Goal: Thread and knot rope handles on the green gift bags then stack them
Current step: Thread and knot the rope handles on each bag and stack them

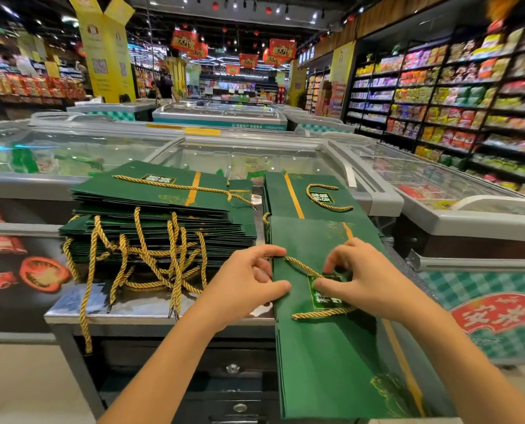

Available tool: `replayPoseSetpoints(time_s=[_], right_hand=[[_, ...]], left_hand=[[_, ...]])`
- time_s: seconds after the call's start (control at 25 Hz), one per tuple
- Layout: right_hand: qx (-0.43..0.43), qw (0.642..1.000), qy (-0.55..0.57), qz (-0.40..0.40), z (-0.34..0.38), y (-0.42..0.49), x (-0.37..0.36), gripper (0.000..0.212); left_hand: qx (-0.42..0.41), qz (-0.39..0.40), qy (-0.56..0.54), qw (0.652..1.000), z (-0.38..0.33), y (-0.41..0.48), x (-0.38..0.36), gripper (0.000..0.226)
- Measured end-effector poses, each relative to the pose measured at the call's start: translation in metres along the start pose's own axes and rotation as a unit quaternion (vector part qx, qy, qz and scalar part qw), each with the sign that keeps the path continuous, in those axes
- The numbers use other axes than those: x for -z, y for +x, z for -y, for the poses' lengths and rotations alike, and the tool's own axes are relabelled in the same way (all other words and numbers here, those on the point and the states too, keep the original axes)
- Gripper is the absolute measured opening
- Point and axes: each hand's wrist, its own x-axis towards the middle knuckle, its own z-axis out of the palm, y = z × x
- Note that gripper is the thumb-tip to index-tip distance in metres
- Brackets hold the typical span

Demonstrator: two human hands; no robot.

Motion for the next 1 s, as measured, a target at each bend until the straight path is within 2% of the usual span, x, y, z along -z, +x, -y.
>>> replayPoseSetpoints(time_s=[0.12,0.28,0.48,0.68,1.0], right_hand=[[-0.048,0.998,-0.033,0.033,0.0,-0.005,0.004,0.014],[-0.084,0.994,-0.071,-0.01,0.0,-0.006,0.007,0.009],[-0.071,0.989,-0.132,0.021,-0.003,-0.011,0.001,0.015],[-0.051,0.991,-0.107,0.059,-0.002,-0.014,0.009,0.011],[-0.083,0.986,-0.133,-0.05,-0.012,-0.011,-0.004,0.013]], left_hand=[[0.004,0.004,-0.024,1.0,-0.004,-0.003,0.002,0.052],[0.006,0.009,-0.041,0.999,-0.005,-0.002,0.003,0.051],[0.001,0.009,-0.051,0.999,-0.001,-0.001,0.003,0.052],[-0.003,0.01,-0.055,0.998,0.002,0.0,0.003,0.058],[-0.004,0.013,-0.063,0.998,0.002,-0.001,0.004,0.06]])
